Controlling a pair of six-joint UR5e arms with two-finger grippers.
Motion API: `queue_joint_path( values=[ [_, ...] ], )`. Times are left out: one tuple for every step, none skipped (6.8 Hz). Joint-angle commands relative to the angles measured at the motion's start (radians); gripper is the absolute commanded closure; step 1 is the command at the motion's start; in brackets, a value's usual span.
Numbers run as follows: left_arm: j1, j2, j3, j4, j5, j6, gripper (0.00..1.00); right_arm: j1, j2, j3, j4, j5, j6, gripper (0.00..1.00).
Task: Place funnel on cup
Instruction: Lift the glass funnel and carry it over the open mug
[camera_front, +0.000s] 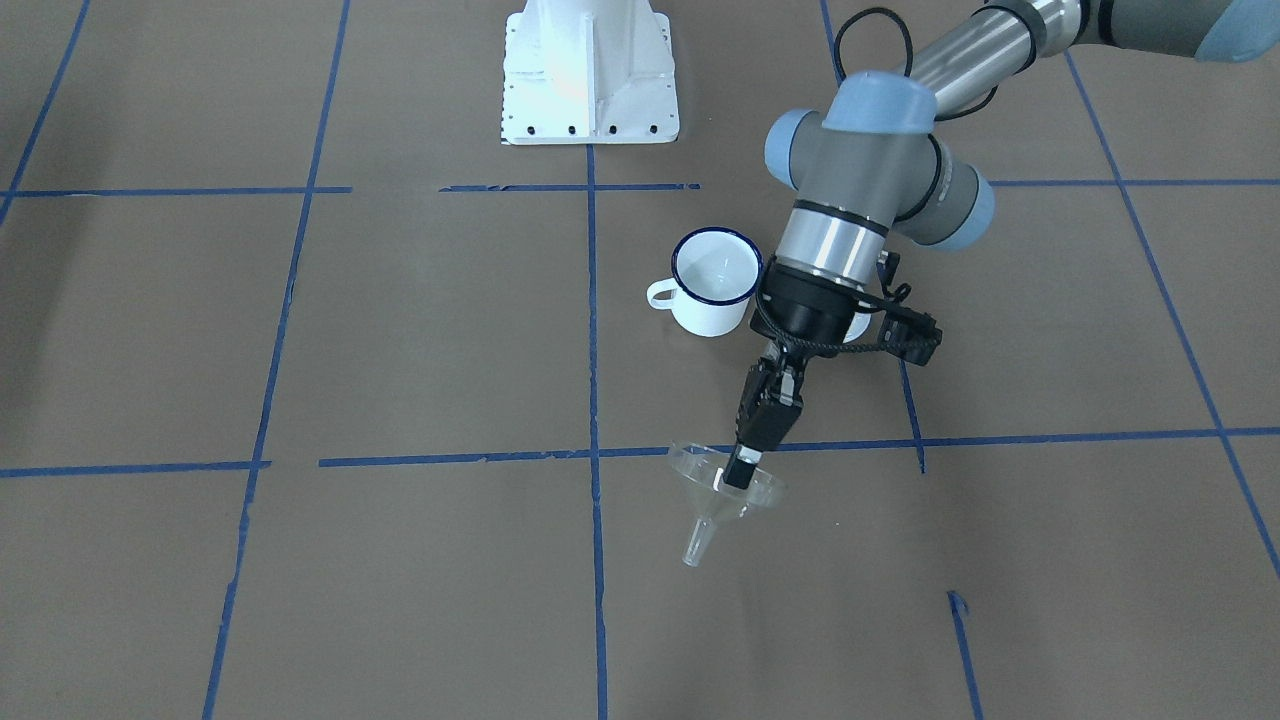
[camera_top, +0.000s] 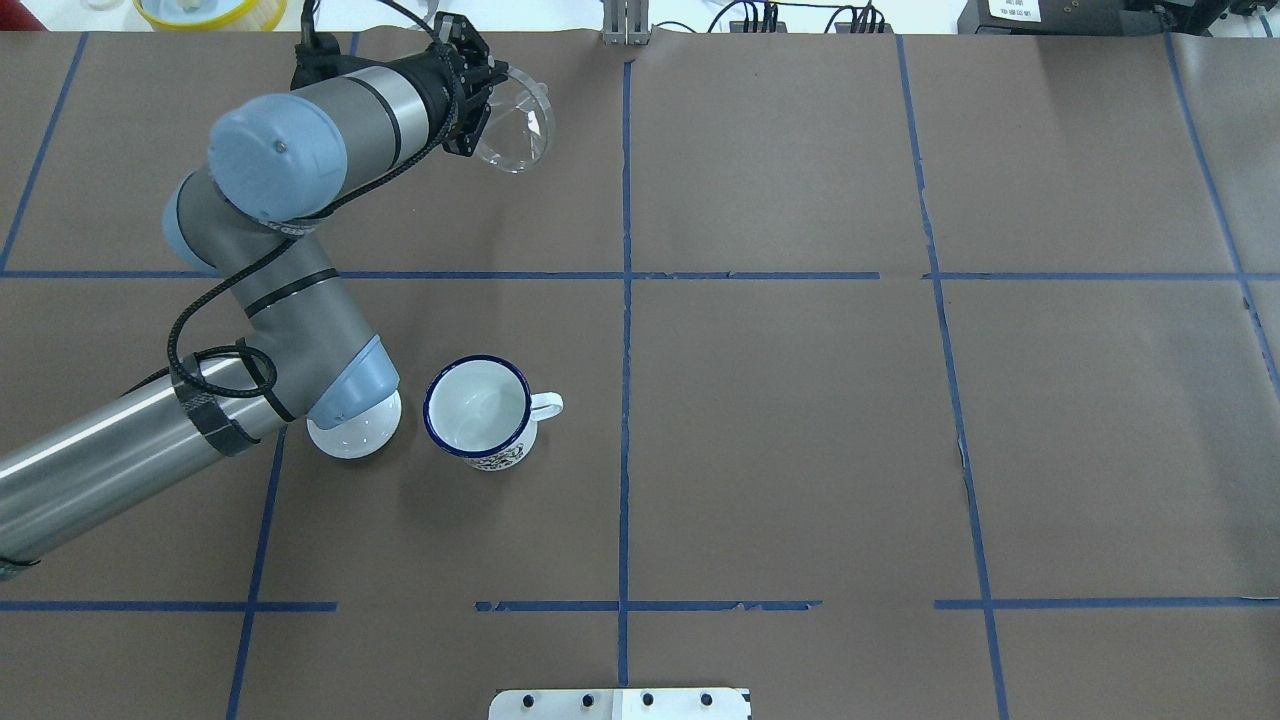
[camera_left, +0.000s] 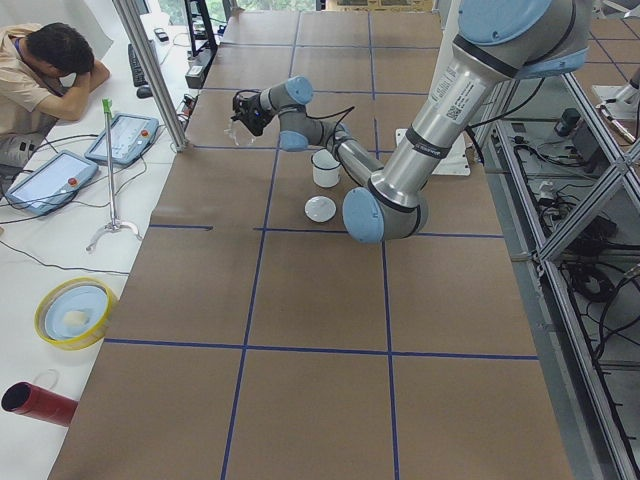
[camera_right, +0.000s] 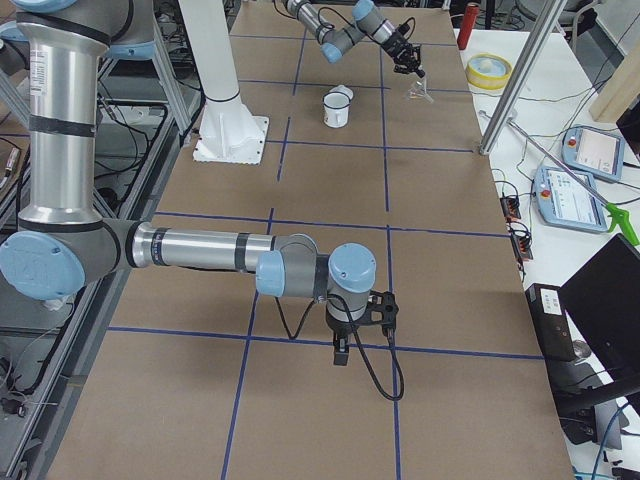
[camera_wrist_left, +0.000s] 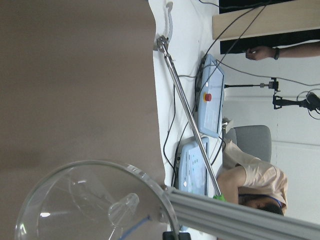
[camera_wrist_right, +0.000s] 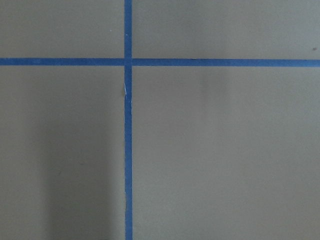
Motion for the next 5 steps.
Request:
queue_joint_path(
  values=[
    [0.000, -0.024, -0.304, 0.334, -0.180, 0.120, 1.00, 0.000, 0.000, 0.000, 0.000, 0.000, 0.000, 0.00],
    [-0.002, -0.041, -0.390, 0.513, -0.271, 0.209, 1.00, 0.000, 0.000, 0.000, 0.000, 0.000, 0.000, 0.00],
    [-0.002, -0.058, -0.443, 0.696, -0.309, 0.359, 1.00, 0.000, 0.000, 0.000, 0.000, 0.000, 0.000, 0.00],
    [0.001, -0.075, -0.474, 0.872, -0.385, 0.474, 1.00, 0.000, 0.000, 0.000, 0.000, 0.000, 0.000, 0.00],
    [0.027, -0.081, -0.509, 1.022, -0.440, 0.606, 1.00, 0.000, 0.000, 0.000, 0.000, 0.000, 0.000, 0.00]
  ],
)
